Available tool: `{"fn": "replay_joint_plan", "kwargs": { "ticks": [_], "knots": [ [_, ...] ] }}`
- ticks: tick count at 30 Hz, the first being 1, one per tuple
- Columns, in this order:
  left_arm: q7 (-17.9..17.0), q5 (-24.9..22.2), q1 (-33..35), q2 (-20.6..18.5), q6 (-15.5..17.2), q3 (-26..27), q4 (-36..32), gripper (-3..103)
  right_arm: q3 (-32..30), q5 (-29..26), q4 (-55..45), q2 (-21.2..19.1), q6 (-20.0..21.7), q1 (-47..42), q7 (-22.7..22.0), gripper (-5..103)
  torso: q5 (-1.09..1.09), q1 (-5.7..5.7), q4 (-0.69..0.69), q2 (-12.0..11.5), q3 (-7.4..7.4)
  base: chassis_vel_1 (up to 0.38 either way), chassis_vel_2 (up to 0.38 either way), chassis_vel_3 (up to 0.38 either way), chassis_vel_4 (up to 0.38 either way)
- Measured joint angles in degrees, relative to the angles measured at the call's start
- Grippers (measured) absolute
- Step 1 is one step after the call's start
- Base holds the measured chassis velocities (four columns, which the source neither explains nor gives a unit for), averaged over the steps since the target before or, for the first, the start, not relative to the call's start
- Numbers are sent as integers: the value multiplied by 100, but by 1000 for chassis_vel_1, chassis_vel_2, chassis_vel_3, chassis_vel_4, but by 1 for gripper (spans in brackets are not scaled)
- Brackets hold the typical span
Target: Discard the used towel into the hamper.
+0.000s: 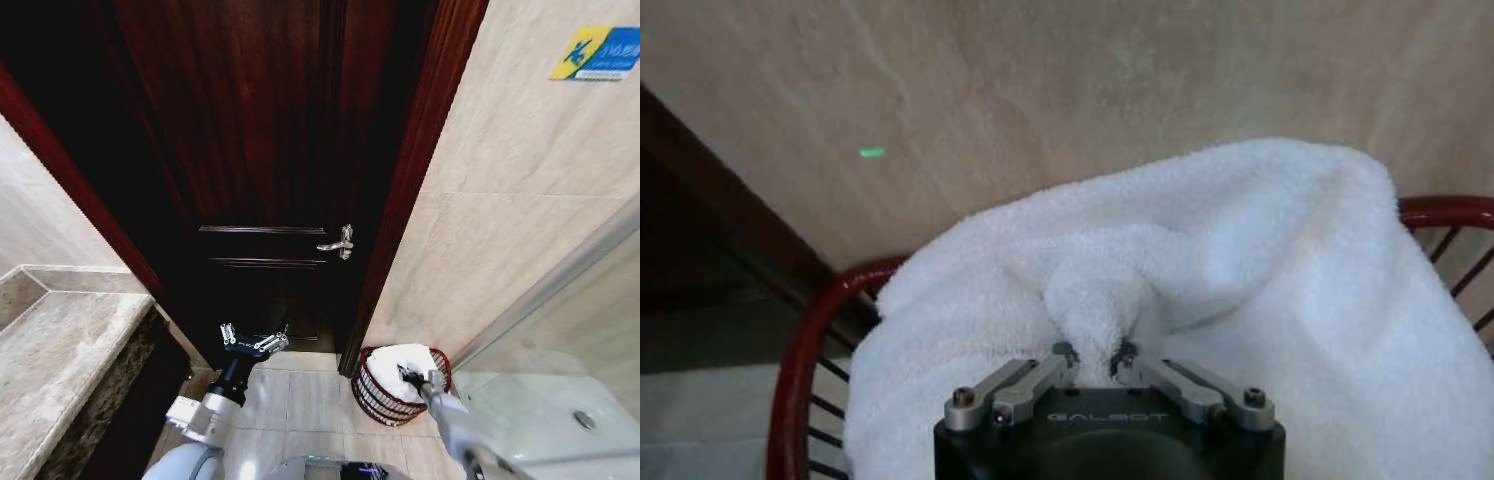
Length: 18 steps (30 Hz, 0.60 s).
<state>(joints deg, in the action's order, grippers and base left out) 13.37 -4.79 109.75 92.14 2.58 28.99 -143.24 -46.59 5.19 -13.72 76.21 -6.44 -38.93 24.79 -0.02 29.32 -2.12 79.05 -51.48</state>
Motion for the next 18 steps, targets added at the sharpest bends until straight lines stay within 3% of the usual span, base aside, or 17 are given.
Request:
{"fn": "replay_joint_plan", "kwargs": {
  "ticks": [3,6,18],
  "knots": [
    [0,0,0,0,0,0,0,100,-76,431,191,121,157,141,-347,9,1,0,-1,0,0,0,0,0,0],
    [0,0,0,0,0,0,0,100,-91,418,158,171,163,106,-426,9,3,0,-2,0,0,0,0,0,0],
    [0,0,0,0,0,0,0,100,-82,94,-319,76,335,-409,-239,9,2,-1,-1,0,1,0,0,0,0]
  ]
}}
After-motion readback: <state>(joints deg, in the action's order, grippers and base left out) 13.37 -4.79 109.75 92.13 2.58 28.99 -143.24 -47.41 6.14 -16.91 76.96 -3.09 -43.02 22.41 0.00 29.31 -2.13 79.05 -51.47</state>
